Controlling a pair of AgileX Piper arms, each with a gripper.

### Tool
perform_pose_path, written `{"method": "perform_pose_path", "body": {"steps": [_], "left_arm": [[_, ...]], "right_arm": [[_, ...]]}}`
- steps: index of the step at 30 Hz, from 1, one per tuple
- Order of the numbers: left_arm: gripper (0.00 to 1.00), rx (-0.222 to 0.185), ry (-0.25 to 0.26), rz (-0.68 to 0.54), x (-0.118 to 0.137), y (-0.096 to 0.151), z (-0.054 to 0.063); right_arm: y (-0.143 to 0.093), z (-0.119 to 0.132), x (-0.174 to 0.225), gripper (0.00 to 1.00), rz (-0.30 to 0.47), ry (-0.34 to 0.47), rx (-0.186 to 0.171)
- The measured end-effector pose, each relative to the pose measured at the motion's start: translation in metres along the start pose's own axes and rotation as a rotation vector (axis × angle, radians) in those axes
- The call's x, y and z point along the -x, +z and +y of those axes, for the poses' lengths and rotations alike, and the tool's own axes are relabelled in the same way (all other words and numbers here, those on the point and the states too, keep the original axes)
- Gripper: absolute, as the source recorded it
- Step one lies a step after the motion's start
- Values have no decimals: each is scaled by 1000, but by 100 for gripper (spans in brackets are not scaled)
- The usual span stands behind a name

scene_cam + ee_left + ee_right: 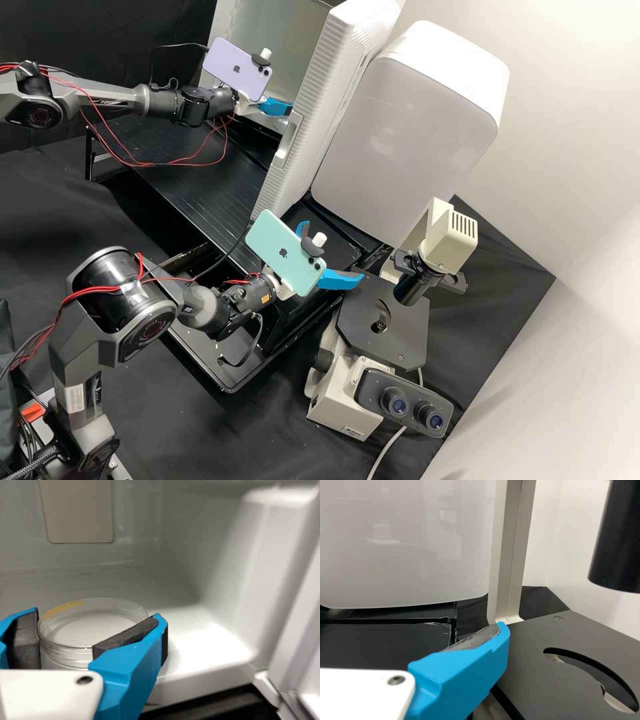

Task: Place the petri dish in the incubator

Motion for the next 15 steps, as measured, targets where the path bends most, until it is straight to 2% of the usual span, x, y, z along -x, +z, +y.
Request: {"method": "perform_pose_path", "body": {"steps": [9,10,15], "left_arm": [[0,6,12,10,-5,-4,2],[100,4,9,11,-6,-5,0],[100,5,10,10,-6,-4,0]], "right_arm": [[0,0,0,100,0,0,0],[0,0,0,100,0,0,0],[0,0,0,100,0,0,0]]}}
